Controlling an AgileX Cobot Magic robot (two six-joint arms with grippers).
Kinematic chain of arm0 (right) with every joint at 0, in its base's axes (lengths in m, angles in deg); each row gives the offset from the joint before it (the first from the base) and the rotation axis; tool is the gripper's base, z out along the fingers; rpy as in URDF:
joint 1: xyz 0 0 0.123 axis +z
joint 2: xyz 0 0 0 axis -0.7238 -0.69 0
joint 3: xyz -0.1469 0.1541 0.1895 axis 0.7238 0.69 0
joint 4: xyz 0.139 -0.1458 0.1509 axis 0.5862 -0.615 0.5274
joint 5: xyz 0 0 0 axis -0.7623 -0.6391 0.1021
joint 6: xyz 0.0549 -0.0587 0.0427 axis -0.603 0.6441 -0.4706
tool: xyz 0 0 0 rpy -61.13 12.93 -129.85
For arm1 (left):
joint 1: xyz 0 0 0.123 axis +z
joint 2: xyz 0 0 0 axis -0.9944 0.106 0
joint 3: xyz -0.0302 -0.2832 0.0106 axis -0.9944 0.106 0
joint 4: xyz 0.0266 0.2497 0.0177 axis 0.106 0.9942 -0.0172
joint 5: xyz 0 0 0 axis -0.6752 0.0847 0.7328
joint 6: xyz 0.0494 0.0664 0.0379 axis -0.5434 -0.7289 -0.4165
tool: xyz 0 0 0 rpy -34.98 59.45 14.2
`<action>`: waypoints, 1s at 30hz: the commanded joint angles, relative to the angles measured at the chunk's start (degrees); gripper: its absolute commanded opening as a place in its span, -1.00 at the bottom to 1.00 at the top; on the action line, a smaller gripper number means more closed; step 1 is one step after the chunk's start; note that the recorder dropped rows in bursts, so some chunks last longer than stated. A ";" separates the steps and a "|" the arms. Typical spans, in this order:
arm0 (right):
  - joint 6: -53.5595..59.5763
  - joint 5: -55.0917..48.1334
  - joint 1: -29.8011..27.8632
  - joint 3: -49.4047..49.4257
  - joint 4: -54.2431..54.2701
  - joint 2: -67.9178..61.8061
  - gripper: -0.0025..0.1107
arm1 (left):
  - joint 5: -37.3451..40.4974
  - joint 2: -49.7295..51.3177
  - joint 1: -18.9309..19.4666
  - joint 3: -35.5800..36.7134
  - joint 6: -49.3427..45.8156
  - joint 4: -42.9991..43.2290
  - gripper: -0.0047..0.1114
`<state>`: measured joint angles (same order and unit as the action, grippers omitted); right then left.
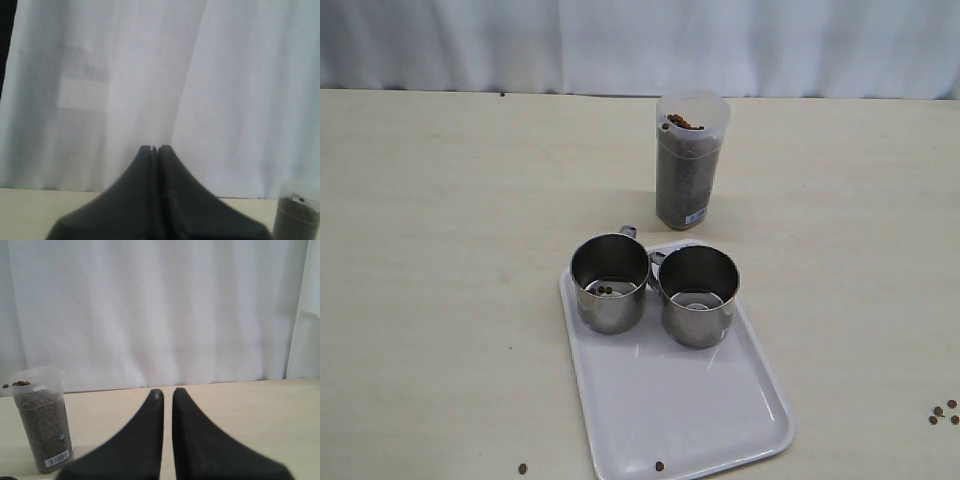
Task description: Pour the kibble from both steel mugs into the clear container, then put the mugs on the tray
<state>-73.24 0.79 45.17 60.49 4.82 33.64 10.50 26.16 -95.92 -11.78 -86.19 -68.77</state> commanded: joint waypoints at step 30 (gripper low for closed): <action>0.29 0.12 -0.11 0.22 0.16 0.23 -0.87 | 27.64 -20.50 12.65 0.14 10.86 13.15 -0.92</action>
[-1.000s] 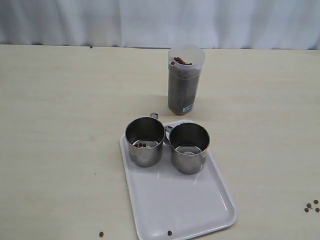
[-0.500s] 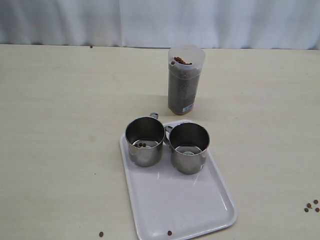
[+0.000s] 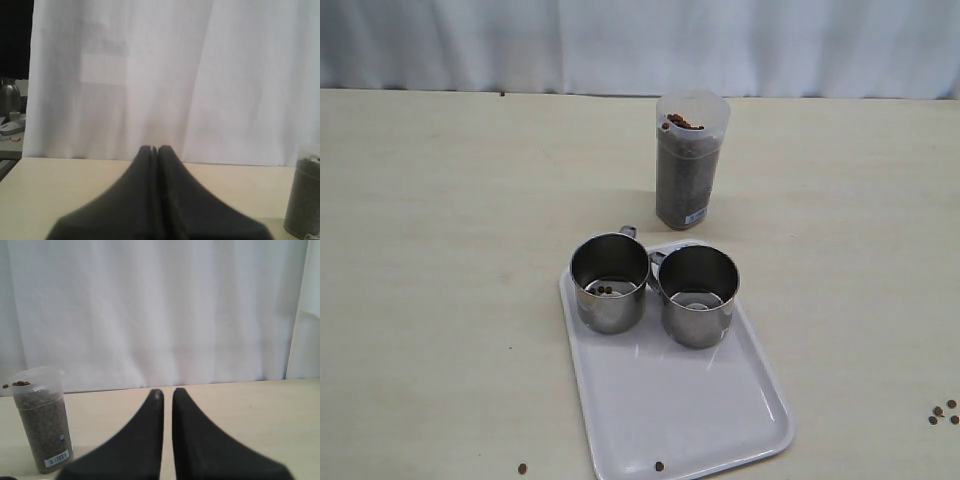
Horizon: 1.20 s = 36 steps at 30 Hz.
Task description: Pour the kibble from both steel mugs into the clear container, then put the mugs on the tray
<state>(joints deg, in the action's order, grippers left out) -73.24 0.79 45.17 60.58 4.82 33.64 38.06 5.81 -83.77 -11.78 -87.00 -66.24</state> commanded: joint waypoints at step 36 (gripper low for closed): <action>0.29 0.12 -0.11 0.12 0.16 0.23 -0.87 | 9.59 -0.15 0.61 0.14 24.98 25.95 -0.92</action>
